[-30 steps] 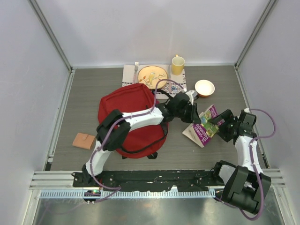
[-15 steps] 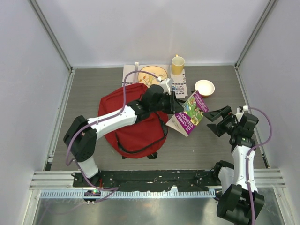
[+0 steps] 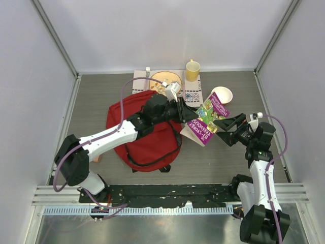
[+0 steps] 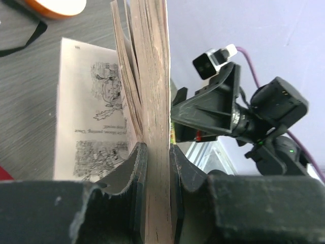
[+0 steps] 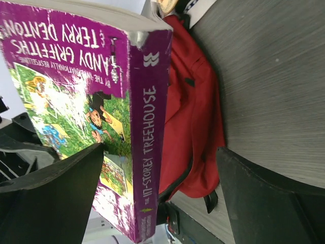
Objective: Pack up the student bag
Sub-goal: Pick up the book from the center of the board.
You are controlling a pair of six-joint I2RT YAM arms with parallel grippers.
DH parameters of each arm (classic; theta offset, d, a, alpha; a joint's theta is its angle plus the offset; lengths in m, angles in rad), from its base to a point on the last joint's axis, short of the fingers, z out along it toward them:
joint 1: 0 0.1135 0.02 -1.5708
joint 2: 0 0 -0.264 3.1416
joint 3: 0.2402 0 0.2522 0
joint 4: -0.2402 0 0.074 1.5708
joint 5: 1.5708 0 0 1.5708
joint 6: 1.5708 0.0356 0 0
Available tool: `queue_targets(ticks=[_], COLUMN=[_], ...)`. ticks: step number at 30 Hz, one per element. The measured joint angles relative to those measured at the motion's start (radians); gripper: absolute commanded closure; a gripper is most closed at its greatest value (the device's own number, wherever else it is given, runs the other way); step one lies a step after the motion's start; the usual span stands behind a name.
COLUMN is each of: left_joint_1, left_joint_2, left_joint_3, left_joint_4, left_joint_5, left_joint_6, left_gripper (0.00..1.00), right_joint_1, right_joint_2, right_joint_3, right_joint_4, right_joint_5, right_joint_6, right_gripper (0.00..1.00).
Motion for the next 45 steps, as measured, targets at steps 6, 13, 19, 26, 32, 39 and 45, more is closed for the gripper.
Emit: queue_targets(ticks=[6,13,19,26,32,39,45], left_joint_1=[0.000,0.004,0.008,0.007,0.006,0.006,0.008], left_joint_2=[-0.051,-0.051,-0.066,-0.169,-0.293,-0.295,-0.232], left_joint_3=[-0.022,-0.081,-0.103,-0.136,-0.140,-0.140,-0.140], left_joint_4=[0.070,0.174,0.197,0.090,0.013,0.000,0.050], left_joint_5=[0.010,0.042,0.031,-0.042,-0.101,-0.092,-0.003], left_joint_6=[-0.040,-0.127,-0.134,-0.079,-0.021,0.008,0.003], left_gripper=[1.00,1.00,0.85,0.17,0.01,0.01,0.00], right_joint_1=[0.062,0.198,0.256,0.269,0.269,0.286,0.358], right_joint_2=[-0.021,0.029,0.025,-0.041,-0.037,-0.003,0.014], right_joint_3=[-0.010,-0.013,-0.013,0.013,0.029,0.051,0.082], right_joint_4=[0.143,0.414,0.494,0.412,0.399,0.569,0.668], right_joint_5=[-0.003,0.015,0.061,0.068,0.025,-0.069,-0.135], right_joint_6=[0.093,0.242,0.309,0.264,0.255,0.346,0.376], right_gripper=[0.04,0.19,0.76,0.99,0.99,0.99,0.99])
